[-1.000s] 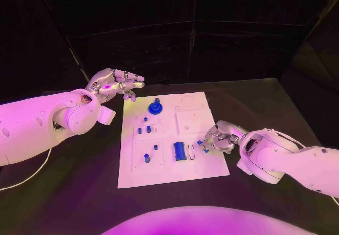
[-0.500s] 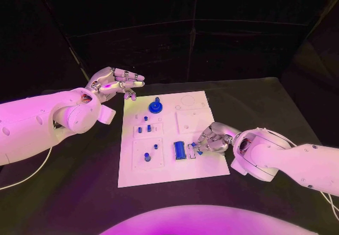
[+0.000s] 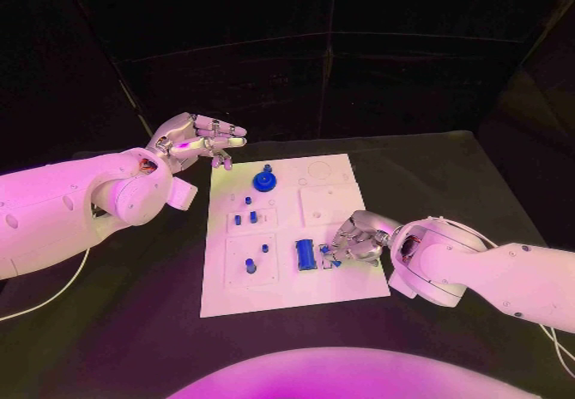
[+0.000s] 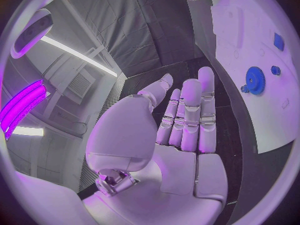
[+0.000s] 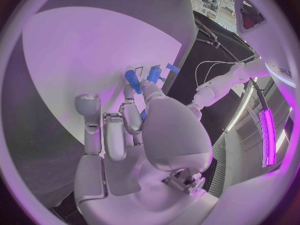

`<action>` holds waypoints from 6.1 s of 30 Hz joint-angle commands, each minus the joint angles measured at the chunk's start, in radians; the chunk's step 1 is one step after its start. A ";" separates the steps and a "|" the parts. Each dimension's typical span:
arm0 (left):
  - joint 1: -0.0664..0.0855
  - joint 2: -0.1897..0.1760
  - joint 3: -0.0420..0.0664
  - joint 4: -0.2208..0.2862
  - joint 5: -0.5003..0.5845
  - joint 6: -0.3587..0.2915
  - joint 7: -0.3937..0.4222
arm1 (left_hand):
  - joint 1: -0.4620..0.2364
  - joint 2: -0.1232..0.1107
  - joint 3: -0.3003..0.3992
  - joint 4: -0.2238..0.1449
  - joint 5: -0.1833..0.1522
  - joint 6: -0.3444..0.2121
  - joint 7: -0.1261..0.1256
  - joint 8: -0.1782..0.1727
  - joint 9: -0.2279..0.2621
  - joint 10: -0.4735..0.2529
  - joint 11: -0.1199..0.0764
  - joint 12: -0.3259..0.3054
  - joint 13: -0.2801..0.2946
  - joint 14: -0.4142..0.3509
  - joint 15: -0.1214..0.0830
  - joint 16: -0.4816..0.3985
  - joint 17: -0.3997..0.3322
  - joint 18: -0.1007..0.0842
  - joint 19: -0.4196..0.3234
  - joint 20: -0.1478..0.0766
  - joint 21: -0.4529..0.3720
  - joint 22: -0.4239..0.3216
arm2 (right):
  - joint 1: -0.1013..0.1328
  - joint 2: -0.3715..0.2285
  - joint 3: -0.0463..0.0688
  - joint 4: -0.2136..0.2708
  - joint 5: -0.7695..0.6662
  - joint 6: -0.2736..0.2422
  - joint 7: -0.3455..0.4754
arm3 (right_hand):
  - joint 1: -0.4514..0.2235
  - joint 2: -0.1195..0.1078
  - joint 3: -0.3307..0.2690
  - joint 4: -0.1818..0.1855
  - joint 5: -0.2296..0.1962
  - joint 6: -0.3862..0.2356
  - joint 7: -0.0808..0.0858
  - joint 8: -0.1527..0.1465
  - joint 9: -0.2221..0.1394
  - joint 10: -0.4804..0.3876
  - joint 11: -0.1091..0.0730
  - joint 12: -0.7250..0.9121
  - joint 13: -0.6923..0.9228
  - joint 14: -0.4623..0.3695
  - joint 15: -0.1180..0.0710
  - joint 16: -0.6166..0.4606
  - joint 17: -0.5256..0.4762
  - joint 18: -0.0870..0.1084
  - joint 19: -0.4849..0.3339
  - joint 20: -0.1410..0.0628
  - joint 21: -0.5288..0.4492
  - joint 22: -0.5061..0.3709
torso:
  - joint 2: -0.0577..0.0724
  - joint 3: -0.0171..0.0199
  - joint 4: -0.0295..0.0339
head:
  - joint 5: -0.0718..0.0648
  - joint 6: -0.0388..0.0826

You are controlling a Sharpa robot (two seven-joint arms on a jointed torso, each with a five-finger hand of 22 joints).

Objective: Assemble the parts on the task board

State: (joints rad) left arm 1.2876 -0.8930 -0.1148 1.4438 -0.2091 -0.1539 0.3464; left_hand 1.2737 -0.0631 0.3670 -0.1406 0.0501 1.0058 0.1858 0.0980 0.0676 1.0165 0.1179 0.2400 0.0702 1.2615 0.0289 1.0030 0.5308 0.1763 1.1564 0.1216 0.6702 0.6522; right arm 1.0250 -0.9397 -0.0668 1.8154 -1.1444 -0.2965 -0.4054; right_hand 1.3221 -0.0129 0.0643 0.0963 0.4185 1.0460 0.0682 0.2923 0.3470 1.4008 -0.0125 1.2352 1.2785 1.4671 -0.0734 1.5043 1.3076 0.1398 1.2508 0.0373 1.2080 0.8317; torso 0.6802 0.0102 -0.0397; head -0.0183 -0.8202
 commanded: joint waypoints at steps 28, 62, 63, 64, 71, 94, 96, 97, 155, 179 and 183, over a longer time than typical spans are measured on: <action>0.001 -0.003 0.000 0.004 0.003 0.012 0.003 | -0.005 0.006 -0.002 0.006 -0.002 -0.006 0.001 -0.005 0.000 -0.007 0.002 0.004 0.001 -0.004 0.000 -0.003 -0.001 0.006 0.001 0.006 -0.004 -0.001 | 0.001 0.018 0.000 -0.006 -0.092 -0.030 -0.023 | -0.097 0.001 -0.023 0.076 -0.003 0.060 -0.031 0.059 0.045 0.035 -0.022 0.020 0.022 0.082 -0.021 0.013 0.151 -0.012 0.017 -0.017 0.015 0.025 | 0.000 -0.0002 -0.0011 | -0.001 -0.001; 0.002 -0.008 0.000 0.005 0.003 0.010 0.003 | -0.007 0.007 -0.003 0.008 -0.002 -0.007 0.001 -0.005 0.000 -0.009 0.002 0.005 0.001 -0.005 0.000 -0.002 -0.001 0.006 0.002 0.006 -0.005 -0.002 | 0.001 -0.050 0.000 0.041 -0.083 0.075 0.040 | -0.075 -0.028 -0.138 0.083 -0.177 0.033 -0.028 0.093 0.085 0.032 -0.019 0.013 0.024 0.080 -0.018 0.009 0.145 -0.011 0.010 -0.017 0.005 0.014 | -0.002 0.0000 -0.0031 | -0.009 -0.002; 0.002 -0.008 0.000 0.004 0.003 0.010 0.003 | -0.007 0.007 -0.003 0.008 -0.002 -0.007 0.001 -0.005 0.000 -0.009 0.002 0.005 0.001 -0.005 0.000 -0.002 -0.001 0.006 0.002 0.006 -0.005 -0.002 | 0.001 -0.049 0.000 0.039 -0.083 0.076 0.040 | -0.074 -0.026 -0.138 0.082 -0.177 0.033 -0.028 0.093 0.085 0.032 -0.019 0.013 0.024 0.080 -0.018 0.009 0.145 -0.011 0.009 -0.017 0.005 0.014 | -0.002 -0.0001 -0.0022 | -0.010 -0.002; 0.002 -0.007 0.000 0.004 0.003 0.010 0.003 | -0.007 0.007 -0.003 0.008 -0.002 -0.007 0.001 -0.005 0.000 -0.009 0.002 0.005 0.001 -0.005 0.000 -0.002 -0.001 0.006 0.002 0.006 -0.005 -0.002 | 0.001 -0.048 0.000 0.037 -0.082 0.076 0.039 | -0.073 -0.026 -0.138 0.082 -0.177 0.033 -0.028 0.093 0.085 0.032 -0.019 0.013 0.024 0.080 -0.018 0.009 0.145 -0.011 0.009 -0.017 0.005 0.014 | -0.002 0.0000 -0.0010 | -0.011 -0.001; 0.002 -0.006 0.000 0.004 0.003 0.011 0.003 | -0.007 0.007 -0.003 0.008 -0.002 -0.007 0.001 -0.005 0.000 -0.009 0.002 0.005 0.001 -0.005 0.000 -0.002 -0.001 0.006 0.002 0.006 -0.005 -0.002 | 0.001 -0.030 0.000 0.011 -0.081 0.073 0.030 | -0.064 -0.009 -0.139 0.079 -0.162 0.032 -0.029 0.095 0.088 0.033 -0.020 0.015 0.026 0.081 -0.019 0.009 0.147 -0.011 0.010 -0.017 0.006 0.015 | 0.001 0.0005 0.0029 | -0.006 -0.002; 0.002 -0.008 0.000 0.006 0.003 0.010 0.004 | -0.007 0.007 -0.003 0.008 -0.002 -0.007 0.001 -0.005 0.000 -0.009 0.002 0.005 0.001 -0.005 0.000 -0.002 -0.001 0.006 0.002 0.006 -0.005 -0.002 | 0.001 0.002 0.000 -0.011 -0.122 0.042 0.014 | -0.040 0.006 -0.140 0.066 -0.146 0.032 -0.032 0.099 0.091 0.034 -0.023 0.018 0.030 0.081 -0.021 0.009 0.147 -0.011 0.012 -0.018 0.007 0.018 | -0.001 0.0012 -0.0004 | -0.004 -0.008; 0.002 -0.008 0.000 0.006 0.003 0.010 0.004 | -0.007 0.007 -0.003 0.008 -0.002 -0.007 0.001 -0.005 0.000 -0.009 0.002 0.005 0.001 -0.005 0.000 -0.002 -0.001 0.006 0.002 0.006 -0.005 -0.002 | 0.001 0.000 0.000 -0.009 -0.120 0.037 0.025 | -0.039 0.006 -0.140 0.066 -0.146 0.032 -0.032 0.099 0.091 0.034 -0.023 0.018 0.030 0.081 -0.021 0.009 0.146 -0.011 0.011 -0.018 0.006 0.016 | -0.001 0.0012 -0.0007 | -0.004 -0.008; 0.002 -0.008 0.000 0.006 0.003 0.010 0.004 | -0.007 0.007 -0.003 0.008 -0.002 -0.007 0.001 -0.005 0.000 -0.009 0.002 0.005 0.001 -0.005 0.000 -0.002 -0.001 0.006 0.002 0.006 -0.005 -0.002 | 0.001 -0.001 0.000 -0.008 -0.116 0.032 0.032 | -0.039 0.006 -0.141 0.065 -0.146 0.031 -0.032 0.098 0.091 0.032 -0.023 0.014 0.027 0.080 -0.021 0.008 0.143 -0.010 0.009 -0.018 0.004 0.012 | -0.001 0.0010 -0.0004 | -0.005 -0.007; -0.119 0.084 0.046 0.005 0.223 -0.298 0.139 | -0.752 0.063 -0.367 0.141 -0.050 -0.611 -0.109 -0.098 -0.068 -0.613 -0.118 -0.146 -0.070 -0.872 -0.029 -0.819 -0.448 -0.090 -0.806 -0.030 -0.559 -0.498 | 0.061 0.190 0.042 -0.361 0.992 -0.309 0.857 | -0.751 0.013 -0.064 -0.096 -0.328 -0.666 0.015 -0.292 -0.347 -0.986 0.013 -1.154 -1.278 -1.042 0.073 -1.431 -1.212 -0.049 -0.915 0.063 -1.063 -0.832 | -0.130 -0.0100 0.0379 | 0.017 0.218; -0.238 0.113 0.115 0.126 0.209 -0.616 0.174 | -1.078 0.063 -0.367 0.141 -0.050 -0.858 -0.186 -0.098 -0.068 -0.866 -0.118 -0.240 -0.070 -1.115 -0.029 -1.003 -0.531 -0.176 -1.025 -0.122 -0.670 -0.652 | 0.025 0.160 0.067 -0.245 1.144 -0.474 0.925 | -1.104 0.013 -0.064 -0.096 -0.419 -0.901 -0.068 -0.292 -0.347 -1.242 0.013 -1.235 -1.278 -1.305 0.073 -1.504 -1.308 -0.140 -1.122 -0.037 -1.208 -0.832 | -0.136 -0.0102 0.0397 | 0.018 0.220; -0.238 0.113 0.115 0.126 0.209 -0.616 0.174 | -1.107 0.063 -0.367 0.141 -0.050 -0.881 -0.186 -0.098 -0.068 -0.888 -0.118 -0.240 -0.070 -1.137 -0.029 -1.003 -0.531 -0.176 -1.045 -0.122 -0.670 -0.652 | 0.025 0.160 0.067 -0.245 1.144 -0.474 0.925 | -1.137 0.013 -0.064 -0.096 -0.419 -0.923 -0.068 -0.292 -0.347 -1.266 0.013 -1.235 -1.278 -1.330 0.073 -1.504 -1.308 -0.140 -1.141 -0.037 -1.208 -0.832 | -0.136 -0.0102 0.0397 | 0.018 0.220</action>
State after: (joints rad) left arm 1.0481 -0.7807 -0.0013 1.5680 0.0152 -0.7505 0.4953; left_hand 0.2249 0.0003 0.0055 -0.0002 0.0037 0.1703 0.0016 0.0040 0.0014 0.1733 0.0003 0.0073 0.0014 0.1676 0.0001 0.0488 0.0033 0.0213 0.1508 0.0025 0.0090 0.0244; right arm 1.0482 -0.7797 -0.0012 1.5680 -0.0070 -0.7559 0.5000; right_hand 0.2496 0.0002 0.0027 0.0047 0.0070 0.1654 0.0022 0.0039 0.0020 0.1809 0.0013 0.0074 0.0015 0.1850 0.0001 0.0047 0.0040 0.0221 0.1512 0.0026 0.0208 0.0013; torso 0.5442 0.0000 0.0000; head 0.0001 -0.5999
